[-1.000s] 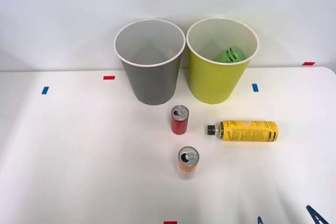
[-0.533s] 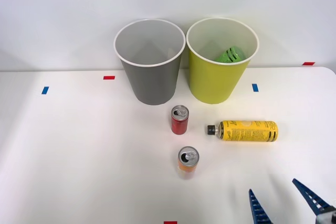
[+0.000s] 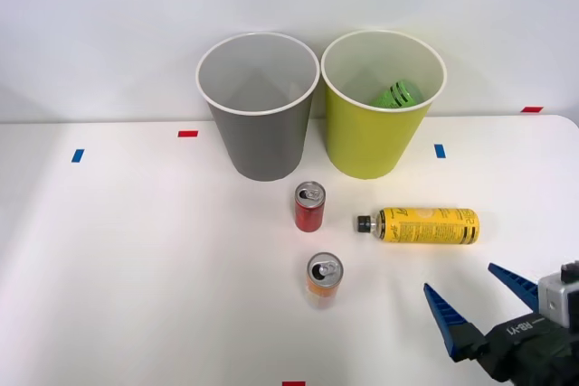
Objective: Put cans in the gray bin, plastic bottles in the light green bin
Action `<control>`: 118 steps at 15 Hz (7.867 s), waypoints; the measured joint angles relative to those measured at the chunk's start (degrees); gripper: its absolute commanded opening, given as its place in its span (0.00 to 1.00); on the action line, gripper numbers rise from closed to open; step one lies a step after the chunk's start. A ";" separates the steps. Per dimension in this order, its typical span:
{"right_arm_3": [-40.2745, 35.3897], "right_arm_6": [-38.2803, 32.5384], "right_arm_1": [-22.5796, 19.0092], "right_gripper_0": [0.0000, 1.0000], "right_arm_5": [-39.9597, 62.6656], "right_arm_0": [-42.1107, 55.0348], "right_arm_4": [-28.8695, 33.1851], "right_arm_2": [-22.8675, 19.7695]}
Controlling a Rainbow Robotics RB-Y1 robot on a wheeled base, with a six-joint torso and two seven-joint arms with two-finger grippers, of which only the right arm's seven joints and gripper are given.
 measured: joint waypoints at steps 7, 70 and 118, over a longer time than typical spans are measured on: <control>-5.82 -2.87 0.02 1.00 26.03 -10.88 -1.64 -5.60; 37.37 46.85 15.83 1.00 84.66 -74.43 15.14 16.06; 16.85 37.30 26.94 0.00 49.29 -65.23 -50.28 -22.23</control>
